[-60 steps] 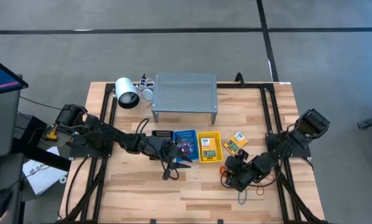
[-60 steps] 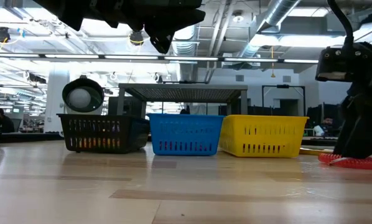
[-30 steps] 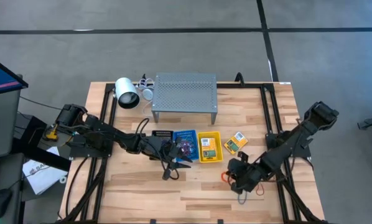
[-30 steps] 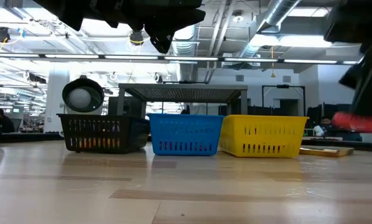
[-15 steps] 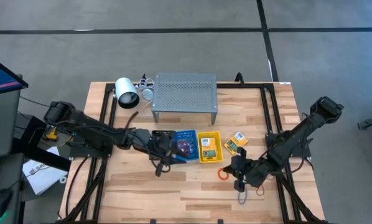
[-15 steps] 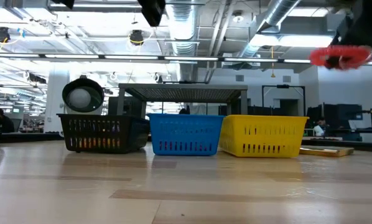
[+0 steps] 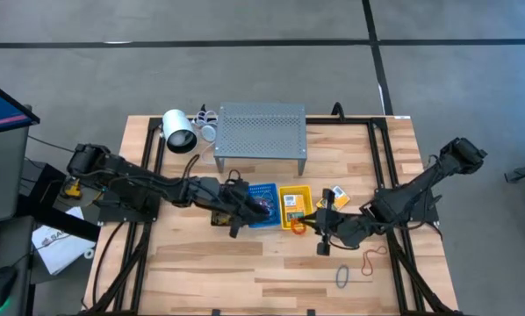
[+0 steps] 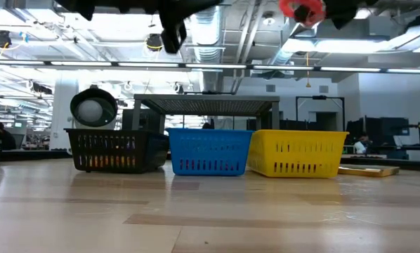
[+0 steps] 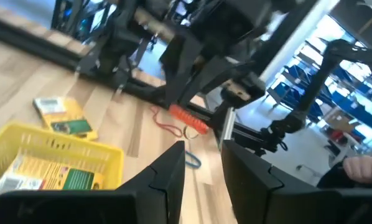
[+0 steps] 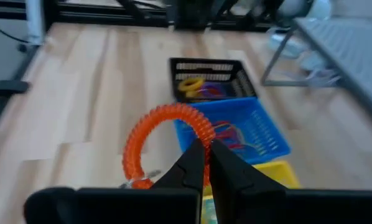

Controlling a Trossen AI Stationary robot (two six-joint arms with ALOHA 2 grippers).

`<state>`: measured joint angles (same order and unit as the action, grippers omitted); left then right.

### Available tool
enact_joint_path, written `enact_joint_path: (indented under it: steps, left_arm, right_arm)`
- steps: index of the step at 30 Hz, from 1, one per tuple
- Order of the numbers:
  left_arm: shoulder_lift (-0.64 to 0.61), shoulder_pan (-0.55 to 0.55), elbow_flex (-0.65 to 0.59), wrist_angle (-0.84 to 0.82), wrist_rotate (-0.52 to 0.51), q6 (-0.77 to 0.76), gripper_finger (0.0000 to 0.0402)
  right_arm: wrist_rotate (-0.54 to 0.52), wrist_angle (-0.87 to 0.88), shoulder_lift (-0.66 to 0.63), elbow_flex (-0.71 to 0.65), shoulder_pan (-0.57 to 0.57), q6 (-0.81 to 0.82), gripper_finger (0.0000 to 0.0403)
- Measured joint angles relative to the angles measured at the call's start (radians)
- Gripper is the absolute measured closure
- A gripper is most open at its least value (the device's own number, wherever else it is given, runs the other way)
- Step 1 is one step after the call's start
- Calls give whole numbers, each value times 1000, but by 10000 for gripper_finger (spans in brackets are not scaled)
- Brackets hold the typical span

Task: Pick & Place Office Desk Supplies
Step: Put the orange spring keychain into the black basket

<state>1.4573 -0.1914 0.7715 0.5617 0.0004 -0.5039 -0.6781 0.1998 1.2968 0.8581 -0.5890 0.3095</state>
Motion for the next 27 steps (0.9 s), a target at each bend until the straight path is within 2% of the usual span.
enact_joint_path:
  steps: [6, 11, 27]
  left_arm:
    - [78, 38, 0, 32, 4, -105, 300]
    - [114, 66, 0, 96, 8, -135, 300]
    - [123, 82, 0, 235, -5, -151, 300]
  right_arm:
    - [-27, 1, 0, 14, 60, -66, 395]
    - [-30, -6, 0, 14, 95, -96, 395]
    - [-53, -105, 1, 14, 159, -202, 395]
